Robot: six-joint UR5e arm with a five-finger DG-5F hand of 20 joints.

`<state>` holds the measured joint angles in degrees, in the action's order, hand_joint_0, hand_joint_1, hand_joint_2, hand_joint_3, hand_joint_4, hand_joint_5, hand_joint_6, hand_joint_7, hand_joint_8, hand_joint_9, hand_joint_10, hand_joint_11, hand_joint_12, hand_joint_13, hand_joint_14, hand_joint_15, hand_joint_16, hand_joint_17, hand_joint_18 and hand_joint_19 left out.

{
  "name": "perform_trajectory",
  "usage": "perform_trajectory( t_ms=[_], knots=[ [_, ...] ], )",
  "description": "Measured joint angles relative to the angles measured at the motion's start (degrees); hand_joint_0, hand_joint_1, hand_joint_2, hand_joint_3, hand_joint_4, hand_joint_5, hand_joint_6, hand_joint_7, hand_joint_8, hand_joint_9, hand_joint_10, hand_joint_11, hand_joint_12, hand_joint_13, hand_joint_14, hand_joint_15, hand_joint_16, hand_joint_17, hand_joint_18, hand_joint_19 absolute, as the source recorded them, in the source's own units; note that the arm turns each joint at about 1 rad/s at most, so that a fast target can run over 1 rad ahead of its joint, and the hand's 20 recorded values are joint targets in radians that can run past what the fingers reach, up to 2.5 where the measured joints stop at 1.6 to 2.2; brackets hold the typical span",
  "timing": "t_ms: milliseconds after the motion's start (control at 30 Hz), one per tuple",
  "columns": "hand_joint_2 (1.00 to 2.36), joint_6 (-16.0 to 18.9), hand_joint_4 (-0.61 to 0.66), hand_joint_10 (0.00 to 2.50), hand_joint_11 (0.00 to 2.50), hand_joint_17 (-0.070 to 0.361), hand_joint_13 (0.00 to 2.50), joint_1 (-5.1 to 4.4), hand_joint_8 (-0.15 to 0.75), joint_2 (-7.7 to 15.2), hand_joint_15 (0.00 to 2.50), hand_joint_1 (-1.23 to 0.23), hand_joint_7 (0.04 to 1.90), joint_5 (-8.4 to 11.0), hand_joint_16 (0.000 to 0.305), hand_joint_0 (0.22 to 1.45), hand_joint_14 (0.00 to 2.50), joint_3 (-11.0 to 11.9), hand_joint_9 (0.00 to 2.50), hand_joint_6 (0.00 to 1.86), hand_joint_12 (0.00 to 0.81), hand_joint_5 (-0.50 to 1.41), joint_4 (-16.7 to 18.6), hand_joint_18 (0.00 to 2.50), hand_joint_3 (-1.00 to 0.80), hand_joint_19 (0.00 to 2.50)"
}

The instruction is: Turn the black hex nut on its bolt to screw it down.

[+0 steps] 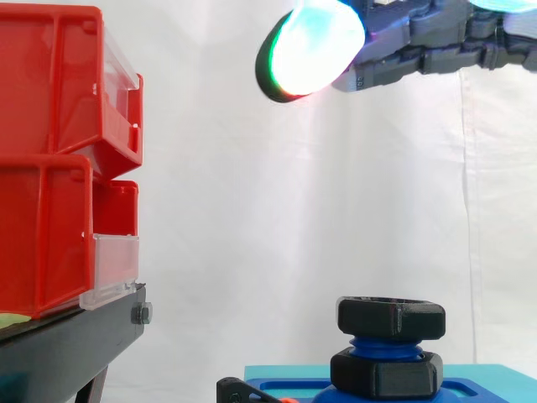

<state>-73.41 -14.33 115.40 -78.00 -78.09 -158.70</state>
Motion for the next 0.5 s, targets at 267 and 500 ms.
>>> perform_trajectory(
  t_ms=[267,500],
  knots=[
    [1.0,-0.13,0.2,0.0,0.0,0.116,0.08,-0.37,0.265,4.95,0.0,-0.45,0.71,-0.77,0.051,0.55,0.0,4.78,0.43,0.5,0.352,-0.19,-1.72,0.11,-0.5,0.24],
    [1.0,-1.6,0.2,0.0,0.0,0.116,0.09,-0.87,0.264,8.44,0.0,-0.43,0.74,-1.22,0.051,0.55,0.0,6.45,0.44,0.5,0.353,-0.17,-0.36,0.12,-0.5,0.23]
  ],
)
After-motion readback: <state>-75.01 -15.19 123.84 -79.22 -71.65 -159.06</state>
